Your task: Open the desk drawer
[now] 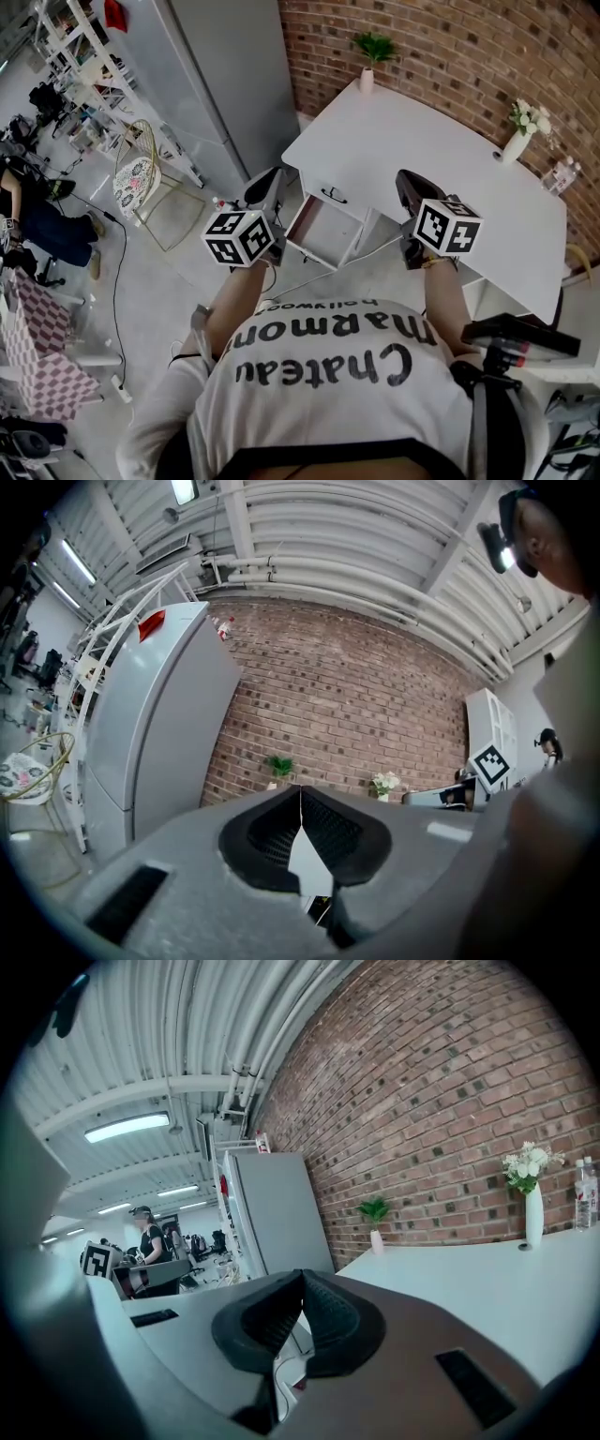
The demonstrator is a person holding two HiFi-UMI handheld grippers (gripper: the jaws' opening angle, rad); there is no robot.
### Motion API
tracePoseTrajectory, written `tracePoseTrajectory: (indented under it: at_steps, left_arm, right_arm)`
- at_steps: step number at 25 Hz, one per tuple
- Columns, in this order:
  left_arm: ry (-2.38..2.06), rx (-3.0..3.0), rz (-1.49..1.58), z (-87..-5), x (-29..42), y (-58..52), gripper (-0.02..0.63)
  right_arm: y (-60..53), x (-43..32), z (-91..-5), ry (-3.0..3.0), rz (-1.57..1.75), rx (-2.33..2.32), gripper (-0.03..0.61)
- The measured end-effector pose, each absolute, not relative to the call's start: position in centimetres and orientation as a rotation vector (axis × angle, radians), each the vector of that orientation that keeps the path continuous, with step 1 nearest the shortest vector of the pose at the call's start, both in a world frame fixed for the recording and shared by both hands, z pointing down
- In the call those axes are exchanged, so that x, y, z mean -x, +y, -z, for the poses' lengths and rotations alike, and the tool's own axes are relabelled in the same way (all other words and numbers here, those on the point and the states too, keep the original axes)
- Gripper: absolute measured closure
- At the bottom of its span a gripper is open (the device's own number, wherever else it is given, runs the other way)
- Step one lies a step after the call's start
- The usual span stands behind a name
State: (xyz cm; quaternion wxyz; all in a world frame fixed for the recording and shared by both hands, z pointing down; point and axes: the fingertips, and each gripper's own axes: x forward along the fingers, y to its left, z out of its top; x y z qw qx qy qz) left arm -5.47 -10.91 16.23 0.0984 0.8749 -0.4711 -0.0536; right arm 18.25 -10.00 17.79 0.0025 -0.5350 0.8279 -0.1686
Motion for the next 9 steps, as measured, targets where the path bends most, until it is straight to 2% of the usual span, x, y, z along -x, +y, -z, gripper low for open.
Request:
tracePoseTrajectory:
  at_steps: [9]
  left_arm:
    - [-1.410,-2.585,0.170,-16.55,5.72,-10.86,0.597]
  right_arm:
    - [-9.97,-18.09,-18.63,2.612,0.531,1.676,0.565]
